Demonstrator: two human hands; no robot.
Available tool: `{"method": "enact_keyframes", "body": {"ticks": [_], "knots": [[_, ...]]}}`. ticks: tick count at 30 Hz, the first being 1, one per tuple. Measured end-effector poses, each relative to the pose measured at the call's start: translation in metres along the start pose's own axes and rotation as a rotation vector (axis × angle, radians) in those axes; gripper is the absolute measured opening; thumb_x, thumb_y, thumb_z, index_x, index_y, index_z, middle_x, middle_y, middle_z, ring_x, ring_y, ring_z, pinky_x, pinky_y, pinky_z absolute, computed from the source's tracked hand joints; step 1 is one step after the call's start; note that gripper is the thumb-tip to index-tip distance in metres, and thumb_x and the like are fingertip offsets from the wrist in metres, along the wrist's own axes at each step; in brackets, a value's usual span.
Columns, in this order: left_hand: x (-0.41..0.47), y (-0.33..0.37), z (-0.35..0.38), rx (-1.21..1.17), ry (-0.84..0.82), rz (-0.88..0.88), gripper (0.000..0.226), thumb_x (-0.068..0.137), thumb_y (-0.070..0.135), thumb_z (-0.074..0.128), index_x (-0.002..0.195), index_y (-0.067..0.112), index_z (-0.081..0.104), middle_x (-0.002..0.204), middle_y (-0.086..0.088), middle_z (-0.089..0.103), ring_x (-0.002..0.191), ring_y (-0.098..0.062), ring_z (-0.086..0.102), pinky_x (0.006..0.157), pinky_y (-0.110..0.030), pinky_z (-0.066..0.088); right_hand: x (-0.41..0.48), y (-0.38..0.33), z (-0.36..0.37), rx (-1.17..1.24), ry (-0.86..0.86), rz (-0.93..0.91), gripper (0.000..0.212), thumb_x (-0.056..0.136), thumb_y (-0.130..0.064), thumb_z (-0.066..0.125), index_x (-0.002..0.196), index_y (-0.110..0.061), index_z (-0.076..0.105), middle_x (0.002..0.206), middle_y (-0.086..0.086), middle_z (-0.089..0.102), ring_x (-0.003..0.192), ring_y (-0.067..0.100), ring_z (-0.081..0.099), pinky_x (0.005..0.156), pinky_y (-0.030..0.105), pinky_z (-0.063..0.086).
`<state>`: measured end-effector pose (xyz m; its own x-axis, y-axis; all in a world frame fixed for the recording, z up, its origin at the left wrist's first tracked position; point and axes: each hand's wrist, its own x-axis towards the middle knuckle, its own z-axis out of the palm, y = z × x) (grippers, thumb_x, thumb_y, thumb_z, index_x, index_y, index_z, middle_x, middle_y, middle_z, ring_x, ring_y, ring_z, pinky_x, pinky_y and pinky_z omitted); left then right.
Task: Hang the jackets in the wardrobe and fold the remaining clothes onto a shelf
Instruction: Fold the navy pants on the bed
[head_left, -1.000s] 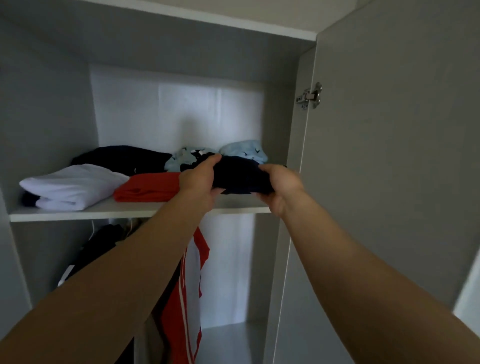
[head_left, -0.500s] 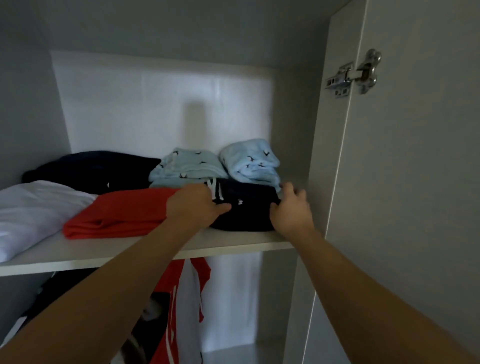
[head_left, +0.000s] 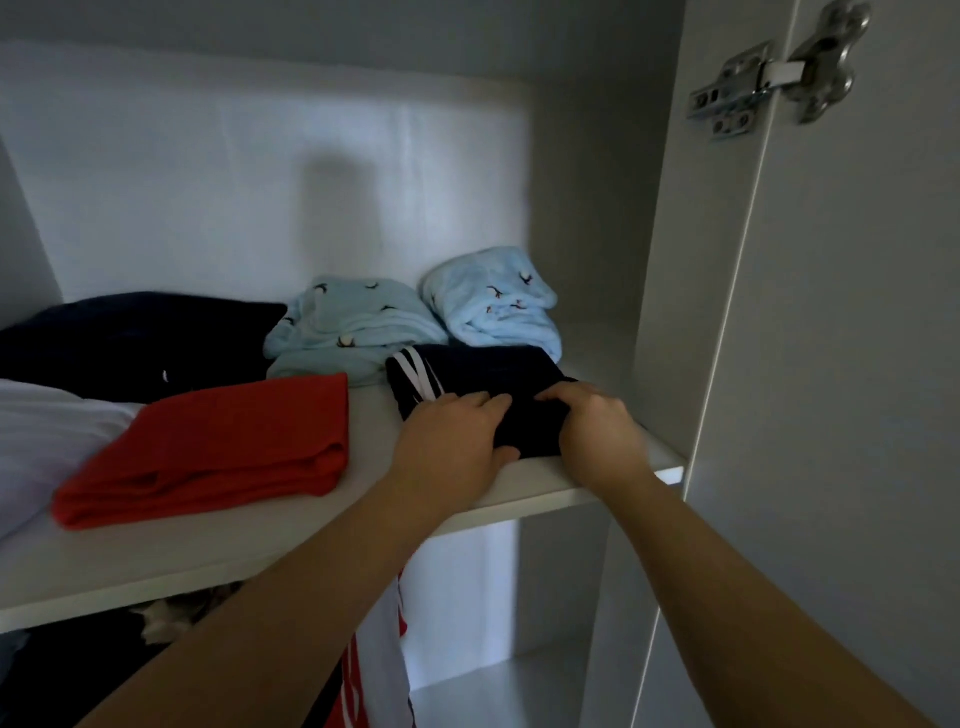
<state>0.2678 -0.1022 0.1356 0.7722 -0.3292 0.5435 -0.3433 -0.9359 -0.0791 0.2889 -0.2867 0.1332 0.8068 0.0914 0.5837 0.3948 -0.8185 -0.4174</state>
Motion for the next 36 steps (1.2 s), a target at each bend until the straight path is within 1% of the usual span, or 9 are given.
{"method": "enact_keyframes", "body": {"ticks": [4, 7, 9, 12, 15, 20, 28, 33, 36], "knots": [[-0.005, 0.003, -0.001, 0.006, -0.015, 0.007, 0.066, 0.095, 0.055, 0.053, 0.152, 0.023, 0.039, 0.141, -0.001, 0.056, 0.123, -0.022, 0.055, 0.098, -0.038, 0.047, -0.009, -0.001, 0.001, 0.056, 0.058, -0.026, 0.052, 0.076, 0.014, 0.051, 0.113, -0.013, 0.076, 0.116, 0.008, 0.073, 0.108, 0.026, 0.068, 0.096, 0.016, 0.042], [-0.007, 0.012, -0.015, -0.013, 0.009, -0.016, 0.065, 0.095, 0.053, 0.053, 0.149, 0.02, 0.042, 0.145, -0.004, 0.053, 0.135, -0.025, 0.046, 0.114, -0.043, 0.033, -0.014, -0.005, -0.009, 0.177, 0.114, 0.142, 0.037, 0.095, -0.001, 0.052, 0.123, -0.016, 0.072, 0.123, 0.004, 0.072, 0.113, 0.02, 0.065, 0.094, 0.006, 0.034], [-0.011, 0.023, -0.028, -0.118, 0.118, 0.039, 0.052, 0.094, 0.044, 0.059, 0.137, 0.014, 0.056, 0.134, -0.007, 0.061, 0.13, -0.029, 0.051, 0.114, -0.046, 0.034, -0.023, -0.007, -0.019, 0.237, 0.216, 0.261, 0.032, 0.101, -0.018, 0.052, 0.129, -0.019, 0.068, 0.125, 0.0, 0.071, 0.117, 0.016, 0.063, 0.095, 0.01, 0.036], [-0.025, 0.051, -0.036, -0.438, 0.367, 0.16, 0.026, 0.09, 0.028, 0.066, 0.108, 0.01, 0.07, 0.101, -0.006, 0.071, 0.097, -0.028, 0.064, 0.088, -0.043, 0.051, -0.056, -0.013, -0.041, 0.306, 0.333, 0.38, 0.029, 0.101, -0.027, 0.056, 0.125, -0.019, 0.071, 0.117, -0.001, 0.074, 0.112, 0.014, 0.067, 0.101, 0.021, 0.046], [-0.049, 0.091, -0.035, -0.788, 0.393, 0.233, 0.012, 0.093, 0.025, 0.067, 0.098, 0.015, 0.07, 0.09, 0.005, 0.07, 0.084, -0.016, 0.064, 0.076, -0.029, 0.05, -0.116, -0.02, -0.069, 0.365, 0.358, 0.512, 0.022, 0.1, -0.03, 0.057, 0.112, -0.023, 0.074, 0.1, -0.006, 0.077, 0.098, 0.009, 0.072, 0.095, 0.04, 0.056], [-0.105, 0.183, -0.032, -1.163, 0.139, 0.387, 0.012, 0.094, 0.027, 0.067, 0.084, 0.02, 0.068, 0.072, 0.011, 0.066, 0.064, -0.008, 0.059, 0.059, -0.016, 0.043, -0.252, -0.037, -0.128, 0.289, 0.431, 0.822, 0.022, 0.098, -0.028, 0.057, 0.088, -0.021, 0.075, 0.076, -0.009, 0.075, 0.071, 0.005, 0.073, 0.075, 0.036, 0.06], [-0.245, 0.355, -0.083, -1.445, -0.338, 0.791, 0.018, 0.096, 0.03, 0.069, 0.079, 0.023, 0.067, 0.059, 0.012, 0.06, 0.059, -0.013, 0.059, 0.054, -0.014, 0.042, -0.49, -0.078, -0.229, 0.085, 0.853, 1.229, 0.02, 0.101, -0.031, 0.055, 0.09, -0.023, 0.07, 0.078, -0.009, 0.075, 0.071, 0.01, 0.073, 0.076, 0.043, 0.059], [-0.368, 0.462, -0.144, -1.524, -0.661, 0.966, 0.021, 0.094, 0.034, 0.068, 0.075, 0.025, 0.067, 0.061, 0.009, 0.063, 0.059, -0.011, 0.059, 0.057, -0.018, 0.046, -0.658, -0.132, -0.297, -0.042, 1.089, 1.341, 0.016, 0.101, -0.037, 0.054, 0.095, -0.03, 0.067, 0.082, -0.014, 0.074, 0.071, 0.006, 0.072, 0.068, 0.032, 0.055], [-0.455, 0.523, -0.189, -1.565, -0.833, 1.009, 0.023, 0.094, 0.033, 0.069, 0.074, 0.021, 0.067, 0.061, 0.003, 0.064, 0.052, -0.007, 0.055, 0.056, -0.024, 0.05, -0.764, -0.175, -0.334, -0.102, 1.212, 1.421, 0.017, 0.1, -0.038, 0.056, 0.093, -0.029, 0.068, 0.08, -0.011, 0.075, 0.068, 0.009, 0.072, 0.067, 0.036, 0.056]]}}
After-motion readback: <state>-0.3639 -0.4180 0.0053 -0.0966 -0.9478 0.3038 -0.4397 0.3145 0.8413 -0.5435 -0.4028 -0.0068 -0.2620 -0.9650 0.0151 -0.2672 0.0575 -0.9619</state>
